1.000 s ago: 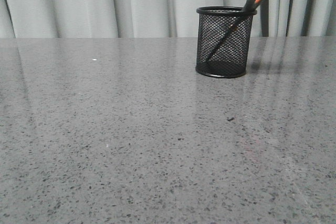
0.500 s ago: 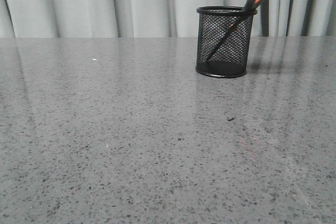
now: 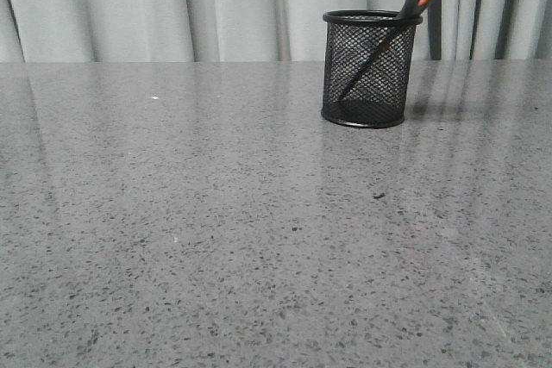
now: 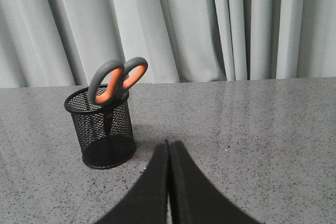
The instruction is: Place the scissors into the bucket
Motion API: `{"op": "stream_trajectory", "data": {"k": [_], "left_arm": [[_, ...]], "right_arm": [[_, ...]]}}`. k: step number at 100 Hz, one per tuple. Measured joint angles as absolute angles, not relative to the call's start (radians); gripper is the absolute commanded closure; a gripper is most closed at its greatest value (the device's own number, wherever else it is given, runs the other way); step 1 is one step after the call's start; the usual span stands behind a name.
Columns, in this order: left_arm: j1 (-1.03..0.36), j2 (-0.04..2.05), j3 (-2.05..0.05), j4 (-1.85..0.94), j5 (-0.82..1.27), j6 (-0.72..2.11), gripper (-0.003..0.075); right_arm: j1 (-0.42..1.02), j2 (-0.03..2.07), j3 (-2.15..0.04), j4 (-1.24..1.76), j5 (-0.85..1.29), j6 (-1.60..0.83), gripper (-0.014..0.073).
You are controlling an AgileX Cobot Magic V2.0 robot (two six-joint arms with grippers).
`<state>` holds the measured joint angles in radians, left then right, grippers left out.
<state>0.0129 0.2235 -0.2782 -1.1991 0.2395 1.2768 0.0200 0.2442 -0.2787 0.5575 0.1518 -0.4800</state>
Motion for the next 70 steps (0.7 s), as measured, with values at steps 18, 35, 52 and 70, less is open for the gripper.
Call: {"op": "stream_trajectory", "data": {"k": [18, 35, 52, 70], "left_arm": [[0.013, 0.224, -0.268, -1.030, 0.217, 1.109, 0.0741], [0.013, 0.207, -0.216, -0.470, 0.149, 0.483, 0.0741], [0.013, 0.112, -0.103, -0.187, 0.059, 0.195, 0.0741], [0.013, 0.000, -0.011, -0.088, 0.050, 0.156, 0.0741]], "right_arm": [[0.020, 0.244, -0.279, 0.558, 0.152, -0.480, 0.0664], [0.020, 0.244, -0.279, 0.558, 0.152, -0.478, 0.0664], [0.020, 0.244, -0.279, 0.558, 0.152, -0.480, 0.0664], [0.020, 0.244, -0.279, 0.558, 0.152, -0.480, 0.0664]]}}
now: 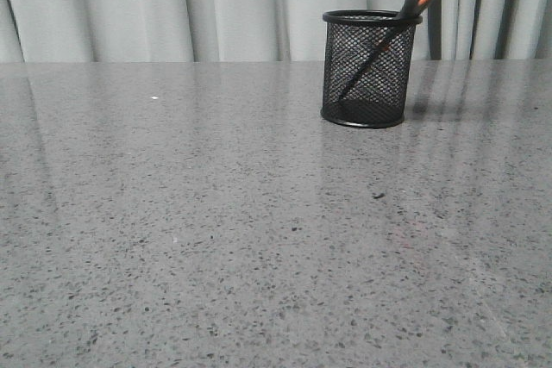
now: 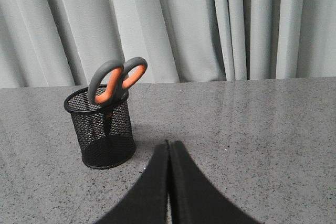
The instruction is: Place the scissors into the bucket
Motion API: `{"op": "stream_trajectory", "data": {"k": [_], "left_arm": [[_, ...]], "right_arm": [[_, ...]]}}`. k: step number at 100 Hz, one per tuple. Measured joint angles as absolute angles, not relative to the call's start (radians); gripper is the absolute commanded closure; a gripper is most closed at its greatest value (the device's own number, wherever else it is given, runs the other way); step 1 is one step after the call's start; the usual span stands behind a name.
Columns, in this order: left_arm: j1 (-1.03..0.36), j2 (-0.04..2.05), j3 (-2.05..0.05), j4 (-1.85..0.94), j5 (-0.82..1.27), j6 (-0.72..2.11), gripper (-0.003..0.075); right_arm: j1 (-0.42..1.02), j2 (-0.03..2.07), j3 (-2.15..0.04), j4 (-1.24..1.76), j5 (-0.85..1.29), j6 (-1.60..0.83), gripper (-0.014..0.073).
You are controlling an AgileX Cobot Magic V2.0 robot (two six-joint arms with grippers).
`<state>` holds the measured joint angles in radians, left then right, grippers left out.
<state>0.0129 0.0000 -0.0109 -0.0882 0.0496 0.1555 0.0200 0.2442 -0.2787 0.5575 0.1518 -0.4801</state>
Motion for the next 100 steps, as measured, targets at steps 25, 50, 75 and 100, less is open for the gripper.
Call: {"op": "stream_trajectory", "data": {"k": [25, 50, 75, 100], "left_arm": [[0.012, -0.004, -0.002, -0.074, 0.070, 0.150, 0.0741], [0.011, -0.004, 0.000, -0.074, 0.092, 0.150, 0.0741], [0.011, -0.004, 0.000, -0.074, 0.092, 0.150, 0.0741], [0.011, -0.004, 0.000, -0.074, 0.092, 0.150, 0.0741]], "right_arm": [[0.020, 0.244, -0.278, 0.558, 0.152, -0.480, 0.0664], [0.020, 0.244, -0.278, 0.558, 0.152, -0.480, 0.0664], [0.020, 0.244, -0.278, 0.558, 0.152, -0.480, 0.0664], [0.020, 0.244, -0.278, 0.558, 0.152, -0.480, 0.0664]]}}
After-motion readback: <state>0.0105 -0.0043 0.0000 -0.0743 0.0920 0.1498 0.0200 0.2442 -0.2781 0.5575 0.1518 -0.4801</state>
